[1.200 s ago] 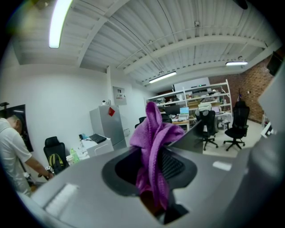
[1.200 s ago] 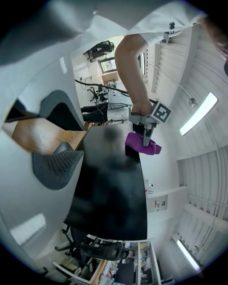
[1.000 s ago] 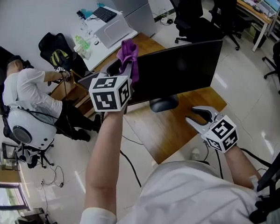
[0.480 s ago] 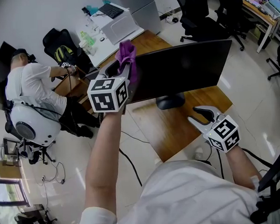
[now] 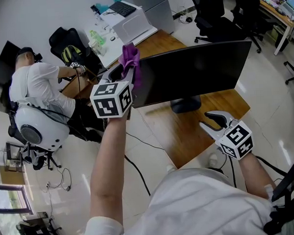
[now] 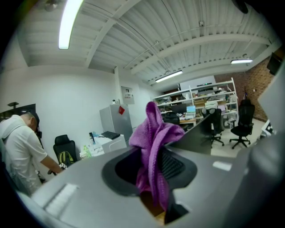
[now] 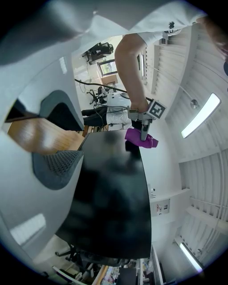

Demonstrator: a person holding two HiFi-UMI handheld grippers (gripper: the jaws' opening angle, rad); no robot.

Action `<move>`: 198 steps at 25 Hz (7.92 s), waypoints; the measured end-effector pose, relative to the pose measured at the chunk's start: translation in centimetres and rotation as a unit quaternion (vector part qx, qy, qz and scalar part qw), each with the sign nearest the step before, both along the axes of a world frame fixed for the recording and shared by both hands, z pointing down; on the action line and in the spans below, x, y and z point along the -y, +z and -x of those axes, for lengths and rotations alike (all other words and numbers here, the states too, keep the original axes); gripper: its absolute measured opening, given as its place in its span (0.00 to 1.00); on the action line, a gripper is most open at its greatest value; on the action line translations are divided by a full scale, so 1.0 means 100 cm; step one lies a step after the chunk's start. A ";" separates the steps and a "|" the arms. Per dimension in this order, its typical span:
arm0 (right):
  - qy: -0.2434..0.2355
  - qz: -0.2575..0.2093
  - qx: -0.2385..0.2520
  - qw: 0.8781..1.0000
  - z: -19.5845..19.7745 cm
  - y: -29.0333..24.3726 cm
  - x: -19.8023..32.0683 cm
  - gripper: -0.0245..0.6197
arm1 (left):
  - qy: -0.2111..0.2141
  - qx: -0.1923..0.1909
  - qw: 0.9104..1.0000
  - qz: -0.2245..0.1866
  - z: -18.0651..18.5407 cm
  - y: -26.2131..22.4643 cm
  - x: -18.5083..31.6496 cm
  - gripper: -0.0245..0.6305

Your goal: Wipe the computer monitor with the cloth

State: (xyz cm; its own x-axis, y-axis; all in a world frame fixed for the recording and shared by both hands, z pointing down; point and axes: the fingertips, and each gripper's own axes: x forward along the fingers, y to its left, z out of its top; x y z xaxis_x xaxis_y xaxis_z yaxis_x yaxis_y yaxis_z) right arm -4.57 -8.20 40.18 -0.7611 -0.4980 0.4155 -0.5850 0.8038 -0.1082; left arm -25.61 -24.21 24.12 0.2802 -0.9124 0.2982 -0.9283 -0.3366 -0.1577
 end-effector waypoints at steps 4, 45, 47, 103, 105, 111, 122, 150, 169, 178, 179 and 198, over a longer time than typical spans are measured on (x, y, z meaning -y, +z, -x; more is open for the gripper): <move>0.001 0.002 -0.002 1.000 0.004 0.002 0.000 0.25 | -0.003 0.001 1.000 -0.001 0.010 0.001 -0.001 0.23; -0.008 0.032 0.001 0.999 0.084 0.033 -0.018 0.25 | -0.026 -0.003 1.000 0.003 0.119 0.018 -0.016 0.23; -0.006 0.033 -0.001 0.999 0.086 0.033 -0.019 0.25 | -0.027 -0.006 1.000 -0.002 0.122 0.017 -0.017 0.23; 0.021 0.124 -0.097 0.987 0.068 0.099 -0.074 0.25 | -0.027 -0.029 0.997 0.063 0.139 0.308 -0.048 0.23; 0.024 0.127 -0.101 0.986 0.066 0.101 -0.076 0.25 | -0.026 -0.029 0.997 0.069 0.137 0.318 -0.049 0.23; 0.032 0.134 -0.105 0.985 0.063 0.105 -0.076 0.25 | -0.010 -0.013 0.997 0.074 0.126 0.332 -0.045 0.23; 0.061 0.137 -0.103 0.983 0.038 0.103 -0.084 0.25 | 0.005 -0.013 0.997 0.078 0.088 0.337 -0.041 0.23; 0.133 0.156 -0.079 0.976 -0.046 0.111 -0.107 0.25 | 0.093 -0.008 0.989 0.116 -0.058 0.350 -0.032 0.23; 0.166 0.171 -0.071 0.969 -0.093 0.116 -0.112 0.25 | 0.134 -0.003 0.983 0.124 -0.144 0.357 -0.020 0.23; 0.178 0.174 -0.071 0.966 -0.120 0.119 -0.112 0.25 | 0.142 0.001 0.983 0.120 -0.179 0.362 -0.014 0.23; 0.179 0.174 -0.071 0.966 -0.123 0.119 -0.111 0.25 | 0.143 0.001 0.982 0.119 -0.183 0.362 -0.013 0.23; 0.209 0.179 -0.071 0.959 -0.180 0.121 -0.114 0.25 | 0.168 -0.002 0.978 0.119 -0.268 0.367 -0.004 0.23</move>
